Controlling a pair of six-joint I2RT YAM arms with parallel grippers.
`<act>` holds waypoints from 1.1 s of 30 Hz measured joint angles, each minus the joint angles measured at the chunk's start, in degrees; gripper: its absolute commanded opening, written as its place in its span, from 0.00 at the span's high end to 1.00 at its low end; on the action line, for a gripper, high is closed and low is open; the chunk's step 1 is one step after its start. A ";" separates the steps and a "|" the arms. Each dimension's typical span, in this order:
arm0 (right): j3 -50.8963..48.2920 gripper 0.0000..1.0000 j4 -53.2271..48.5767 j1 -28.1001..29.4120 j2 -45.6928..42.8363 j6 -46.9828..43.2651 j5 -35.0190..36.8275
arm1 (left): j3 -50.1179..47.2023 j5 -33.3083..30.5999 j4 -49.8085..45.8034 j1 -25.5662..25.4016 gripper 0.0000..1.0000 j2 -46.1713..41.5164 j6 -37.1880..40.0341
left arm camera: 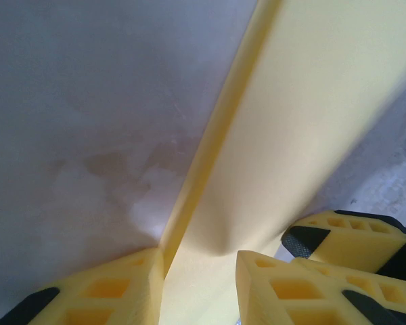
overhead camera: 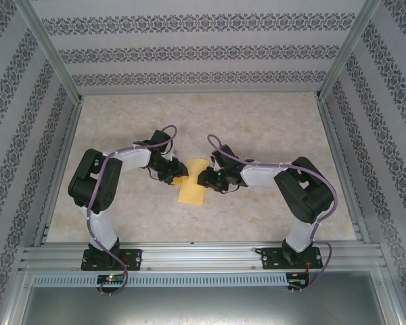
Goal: Fold a paper plane with a square sheet of paper (pick it up from the middle)
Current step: Fold the triangle a second time at the center of the table.
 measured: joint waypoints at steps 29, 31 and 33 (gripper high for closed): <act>-3.13 0.55 5.27 0.00 -1.62 0.46 -0.55 | 0.85 5.14 1.14 0.07 0.89 0.00 0.57; -4.42 0.49 5.60 0.00 -3.58 0.44 -0.11 | 0.85 5.29 1.14 0.07 0.91 0.00 0.37; -5.95 0.44 5.64 0.00 -6.75 -0.26 0.79 | 0.85 5.31 1.16 0.07 0.93 0.00 0.02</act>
